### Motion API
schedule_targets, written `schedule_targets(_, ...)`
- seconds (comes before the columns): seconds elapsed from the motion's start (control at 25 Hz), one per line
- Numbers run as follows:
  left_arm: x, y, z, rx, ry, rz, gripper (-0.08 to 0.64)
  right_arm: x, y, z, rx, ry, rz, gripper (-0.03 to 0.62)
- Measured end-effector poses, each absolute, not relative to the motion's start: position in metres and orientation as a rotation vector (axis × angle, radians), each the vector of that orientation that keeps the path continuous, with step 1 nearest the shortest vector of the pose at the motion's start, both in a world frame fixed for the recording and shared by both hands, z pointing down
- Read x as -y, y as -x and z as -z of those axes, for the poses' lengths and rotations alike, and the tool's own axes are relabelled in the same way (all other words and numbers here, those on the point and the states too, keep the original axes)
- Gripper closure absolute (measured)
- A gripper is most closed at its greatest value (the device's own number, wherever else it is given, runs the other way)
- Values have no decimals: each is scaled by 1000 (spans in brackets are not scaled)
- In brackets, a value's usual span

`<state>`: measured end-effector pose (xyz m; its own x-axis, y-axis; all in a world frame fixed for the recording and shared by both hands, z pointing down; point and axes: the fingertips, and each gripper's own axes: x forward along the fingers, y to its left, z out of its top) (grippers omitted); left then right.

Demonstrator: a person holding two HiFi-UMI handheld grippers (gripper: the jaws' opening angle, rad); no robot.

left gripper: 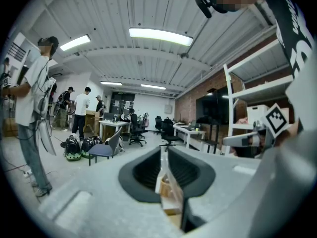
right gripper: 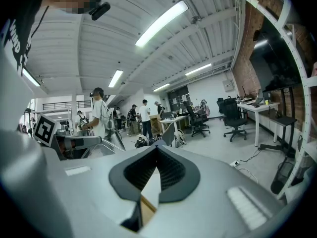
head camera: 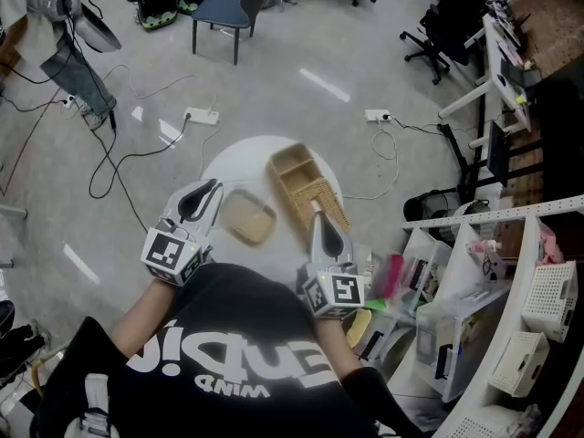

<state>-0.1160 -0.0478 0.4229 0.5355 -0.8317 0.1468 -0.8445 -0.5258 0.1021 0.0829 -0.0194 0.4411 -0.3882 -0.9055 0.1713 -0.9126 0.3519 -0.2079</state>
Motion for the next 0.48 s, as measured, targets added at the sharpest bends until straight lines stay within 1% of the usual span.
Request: schedule_targets(0.48,48,115,-431,1408,-2626,-127,515,21,-79,-445,2557,-1714,-454,594)
